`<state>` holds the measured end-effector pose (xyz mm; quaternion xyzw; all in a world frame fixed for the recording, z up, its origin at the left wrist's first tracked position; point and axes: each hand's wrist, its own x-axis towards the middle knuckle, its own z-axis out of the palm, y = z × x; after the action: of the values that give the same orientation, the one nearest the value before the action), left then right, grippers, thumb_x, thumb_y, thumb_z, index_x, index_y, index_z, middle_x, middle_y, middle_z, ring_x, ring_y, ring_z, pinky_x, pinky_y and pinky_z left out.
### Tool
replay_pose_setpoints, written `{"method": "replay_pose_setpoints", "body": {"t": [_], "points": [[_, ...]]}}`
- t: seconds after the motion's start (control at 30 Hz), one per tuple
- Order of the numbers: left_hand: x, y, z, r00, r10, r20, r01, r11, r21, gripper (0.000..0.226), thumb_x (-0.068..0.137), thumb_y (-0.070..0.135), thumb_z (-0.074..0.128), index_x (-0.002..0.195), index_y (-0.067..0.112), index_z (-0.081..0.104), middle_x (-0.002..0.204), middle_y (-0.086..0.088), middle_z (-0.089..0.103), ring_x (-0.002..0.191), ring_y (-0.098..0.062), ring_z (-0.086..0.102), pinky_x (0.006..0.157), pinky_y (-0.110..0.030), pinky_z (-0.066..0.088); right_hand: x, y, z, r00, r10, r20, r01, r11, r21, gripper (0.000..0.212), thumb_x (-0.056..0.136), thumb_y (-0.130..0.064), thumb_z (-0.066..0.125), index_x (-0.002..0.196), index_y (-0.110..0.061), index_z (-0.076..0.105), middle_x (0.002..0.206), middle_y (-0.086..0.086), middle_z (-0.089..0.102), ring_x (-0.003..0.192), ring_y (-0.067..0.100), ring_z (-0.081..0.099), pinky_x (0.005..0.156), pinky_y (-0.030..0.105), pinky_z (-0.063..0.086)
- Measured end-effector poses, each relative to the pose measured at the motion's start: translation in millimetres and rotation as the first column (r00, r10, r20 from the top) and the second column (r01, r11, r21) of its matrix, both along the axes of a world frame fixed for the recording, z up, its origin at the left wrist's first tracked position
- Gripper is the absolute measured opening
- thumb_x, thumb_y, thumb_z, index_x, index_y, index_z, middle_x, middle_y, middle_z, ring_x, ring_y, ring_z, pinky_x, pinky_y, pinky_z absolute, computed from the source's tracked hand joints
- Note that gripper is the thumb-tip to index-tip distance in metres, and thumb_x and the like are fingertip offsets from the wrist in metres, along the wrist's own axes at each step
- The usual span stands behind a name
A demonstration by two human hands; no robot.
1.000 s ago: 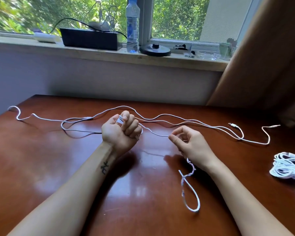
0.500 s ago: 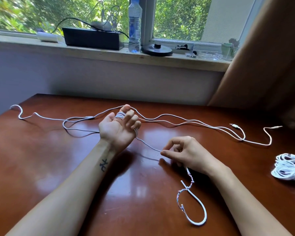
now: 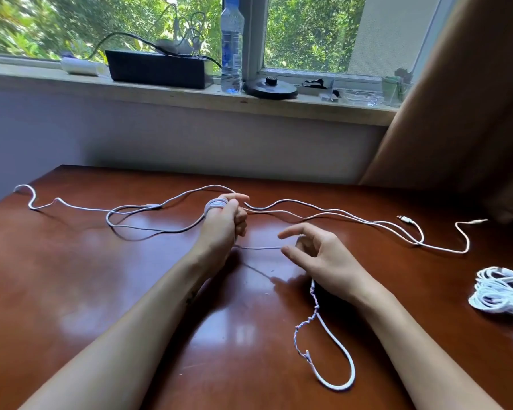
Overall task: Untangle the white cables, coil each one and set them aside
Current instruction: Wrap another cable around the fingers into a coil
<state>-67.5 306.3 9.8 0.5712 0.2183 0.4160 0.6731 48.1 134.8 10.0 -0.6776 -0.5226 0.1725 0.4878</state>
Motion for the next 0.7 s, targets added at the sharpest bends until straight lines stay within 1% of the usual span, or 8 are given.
{"method": "replay_pose_setpoints", "body": {"t": [0.1,0.23,0.27,0.3,0.37,0.43,0.5,0.7], "points": [[-2.3,2.6,-10.8,0.991,0.085,-0.103,-0.049,0.95,0.309,0.021,0.105,0.014,0.037,0.1,0.013,0.057,0.062,0.009,0.044,0.055,-0.008,0.039,0.057,-0.025,0.035,-1.3,2.7,1.0,0.998,-0.001,-0.06,0.004,0.998,0.056,0.031,0.097,-0.008,0.065,0.123,-0.024,0.06,0.076,-0.002,0.057,0.063,0.014,0.055,0.063,0.025,0.047],[-1.6,7.7,-21.1,0.976,0.138,-0.166,-0.042,0.875,0.482,0.02,0.096,0.033,0.04,0.094,0.024,0.058,0.067,0.012,0.047,0.061,-0.009,0.044,0.066,-0.032,0.038,-5.8,5.2,2.7,0.98,0.01,-0.199,0.016,0.992,0.127,0.039,0.098,0.0,0.06,0.13,-0.021,0.054,0.09,0.009,0.063,0.073,0.028,0.07,0.071,0.043,0.06],[-1.1,8.1,-21.8,0.972,0.149,-0.182,-0.036,0.86,0.509,0.021,0.096,0.034,0.039,0.095,0.024,0.057,0.065,0.012,0.047,0.06,-0.011,0.044,0.064,-0.037,0.038,-7.1,5.4,3.7,0.971,0.011,-0.24,0.023,0.99,0.137,0.04,0.098,0.001,0.059,0.131,-0.02,0.054,0.092,0.01,0.062,0.072,0.03,0.07,0.065,0.046,0.061],[-1.1,7.3,-21.6,0.971,0.146,-0.19,-0.027,0.856,0.517,0.023,0.096,0.034,0.038,0.096,0.021,0.057,0.063,0.01,0.047,0.058,-0.014,0.044,0.062,-0.042,0.04,-8.1,5.4,4.7,0.964,0.01,-0.264,0.028,0.99,0.138,0.039,0.098,0.002,0.058,0.131,-0.02,0.054,0.093,0.012,0.062,0.069,0.028,0.068,0.057,0.044,0.06],[-0.7,6.8,-21.4,0.968,0.144,-0.208,-0.013,0.849,0.528,0.024,0.096,0.032,0.037,0.097,0.019,0.057,0.061,0.006,0.048,0.057,-0.018,0.046,0.064,-0.05,0.044,-9.0,4.4,5.8,0.97,-0.01,-0.243,0.041,0.992,0.123,0.036,0.099,-0.002,0.06,0.127,-0.024,0.057,0.093,0.009,0.064,0.058,0.021,0.061,0.045,0.032,0.051],[-1.2,6.9,-22.3,0.959,0.164,-0.233,-0.008,0.833,0.554,0.022,0.095,0.031,0.036,0.095,0.022,0.056,0.061,0.006,0.05,0.058,-0.019,0.049,0.067,-0.05,0.047,-8.1,3.5,5.3,0.985,-0.027,-0.171,0.047,0.992,0.114,0.032,0.099,-0.007,0.061,0.121,-0.031,0.061,0.091,0.002,0.068,0.053,0.016,0.052,0.049,0.029,0.046],[-1.3,7.2,-23.9,0.953,0.166,-0.254,0.006,0.825,0.565,0.022,0.096,0.031,0.035,0.094,0.022,0.055,0.06,0.005,0.051,0.058,-0.02,0.05,0.068,-0.05,0.049,-7.6,3.4,4.8,0.991,-0.026,-0.135,0.043,0.992,0.119,0.032,0.099,-0.008,0.06,0.118,-0.034,0.063,0.092,-0.001,0.07,0.055,0.016,0.047,0.054,0.027,0.045],[-2.2,5.6,-24.9,0.935,0.159,-0.316,0.052,0.822,0.567,0.022,0.095,0.031,0.034,0.091,0.025,0.055,0.057,0.009,0.056,0.057,-0.017,0.053,0.07,-0.045,0.049,-4.0,4.5,4.1,0.994,-0.058,-0.096,0.071,0.987,0.147,0.033,0.095,-0.011,0.068,0.116,-0.035,0.066,0.087,-0.004,0.07,0.058,0.015,0.044,0.055,0.028,0.042]]}}
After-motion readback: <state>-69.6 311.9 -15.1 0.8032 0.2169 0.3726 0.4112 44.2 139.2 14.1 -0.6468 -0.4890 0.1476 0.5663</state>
